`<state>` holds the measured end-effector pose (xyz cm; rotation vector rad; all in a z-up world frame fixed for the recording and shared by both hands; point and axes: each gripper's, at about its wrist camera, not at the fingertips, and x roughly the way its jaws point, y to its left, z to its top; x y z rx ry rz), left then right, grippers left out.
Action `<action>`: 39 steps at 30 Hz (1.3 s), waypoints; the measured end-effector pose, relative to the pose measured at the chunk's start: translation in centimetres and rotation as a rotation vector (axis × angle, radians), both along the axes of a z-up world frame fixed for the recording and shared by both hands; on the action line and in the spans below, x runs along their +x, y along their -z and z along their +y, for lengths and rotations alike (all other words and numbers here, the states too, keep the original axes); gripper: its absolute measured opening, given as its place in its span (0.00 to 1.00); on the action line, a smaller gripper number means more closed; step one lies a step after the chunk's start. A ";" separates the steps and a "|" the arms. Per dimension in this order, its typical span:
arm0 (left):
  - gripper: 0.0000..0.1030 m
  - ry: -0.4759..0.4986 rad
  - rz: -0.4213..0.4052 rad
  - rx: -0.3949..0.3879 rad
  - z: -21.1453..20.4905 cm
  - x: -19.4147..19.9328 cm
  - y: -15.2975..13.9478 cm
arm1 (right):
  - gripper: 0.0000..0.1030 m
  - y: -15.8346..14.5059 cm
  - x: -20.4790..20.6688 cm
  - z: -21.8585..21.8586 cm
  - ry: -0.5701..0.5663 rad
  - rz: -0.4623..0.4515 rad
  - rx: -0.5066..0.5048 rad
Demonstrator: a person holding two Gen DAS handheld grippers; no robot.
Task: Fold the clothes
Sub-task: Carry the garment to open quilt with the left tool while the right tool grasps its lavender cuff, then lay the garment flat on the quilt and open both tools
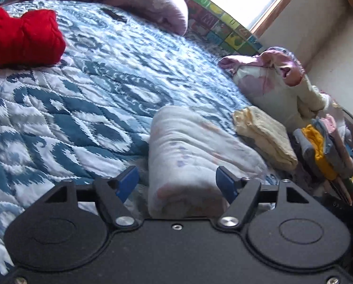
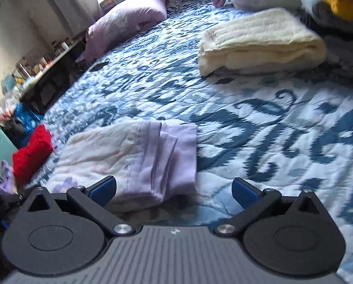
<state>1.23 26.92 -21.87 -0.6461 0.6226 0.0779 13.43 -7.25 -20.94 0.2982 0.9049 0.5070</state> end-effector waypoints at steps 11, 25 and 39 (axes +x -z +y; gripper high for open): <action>0.56 0.068 -0.003 -0.053 -0.6 1.9 1.8 | 0.78 4.2 3.8 1.9 -0.052 0.073 0.172; 0.66 0.230 -0.005 -0.062 -5.3 2.3 0.5 | 0.49 -0.3 -2.5 -4.2 0.035 -0.048 0.218; 0.70 0.325 -0.039 0.366 -10.6 -0.3 -2.2 | 0.82 -0.2 -5.8 -6.1 0.093 -0.083 0.040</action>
